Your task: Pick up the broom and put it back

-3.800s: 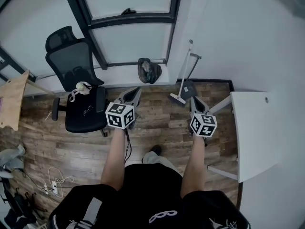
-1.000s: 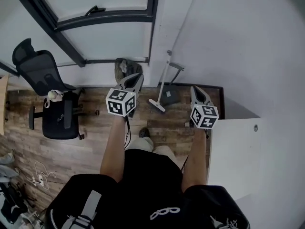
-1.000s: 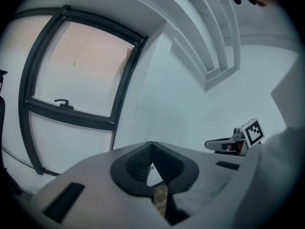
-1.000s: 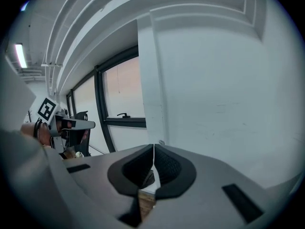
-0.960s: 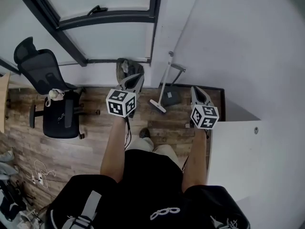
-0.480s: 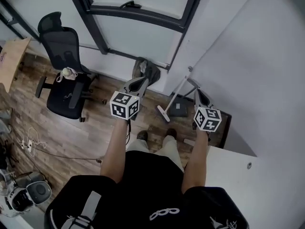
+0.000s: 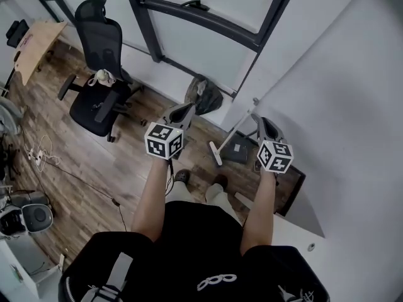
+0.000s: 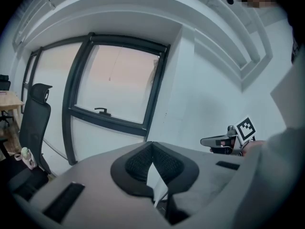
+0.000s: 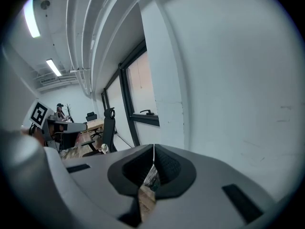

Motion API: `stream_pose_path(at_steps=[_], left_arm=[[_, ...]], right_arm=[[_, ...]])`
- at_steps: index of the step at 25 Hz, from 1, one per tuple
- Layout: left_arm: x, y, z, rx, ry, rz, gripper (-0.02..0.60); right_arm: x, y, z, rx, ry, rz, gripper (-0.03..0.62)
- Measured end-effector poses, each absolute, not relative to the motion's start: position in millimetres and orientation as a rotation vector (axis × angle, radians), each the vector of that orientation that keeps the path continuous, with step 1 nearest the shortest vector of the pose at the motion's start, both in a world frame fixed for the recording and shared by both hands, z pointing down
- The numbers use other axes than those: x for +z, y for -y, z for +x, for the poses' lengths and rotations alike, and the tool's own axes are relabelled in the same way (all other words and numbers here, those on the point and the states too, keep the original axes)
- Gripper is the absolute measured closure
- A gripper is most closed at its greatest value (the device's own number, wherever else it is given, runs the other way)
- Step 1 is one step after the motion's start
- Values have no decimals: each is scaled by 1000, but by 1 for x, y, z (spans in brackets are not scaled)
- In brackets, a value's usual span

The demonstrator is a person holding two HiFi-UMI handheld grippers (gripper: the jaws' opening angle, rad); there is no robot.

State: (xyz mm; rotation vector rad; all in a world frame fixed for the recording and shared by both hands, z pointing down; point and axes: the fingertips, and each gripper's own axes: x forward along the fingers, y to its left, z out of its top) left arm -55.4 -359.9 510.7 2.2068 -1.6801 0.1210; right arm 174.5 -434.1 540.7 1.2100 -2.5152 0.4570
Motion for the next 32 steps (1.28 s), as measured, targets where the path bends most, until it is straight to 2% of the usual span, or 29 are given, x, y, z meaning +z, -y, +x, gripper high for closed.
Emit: stream_pose_path(at_steps=[32], left_arm=[[561, 361, -32, 110, 1729, 2209, 560]], right_arm=[[616, 468, 177, 413, 2476, 1121, 568]])
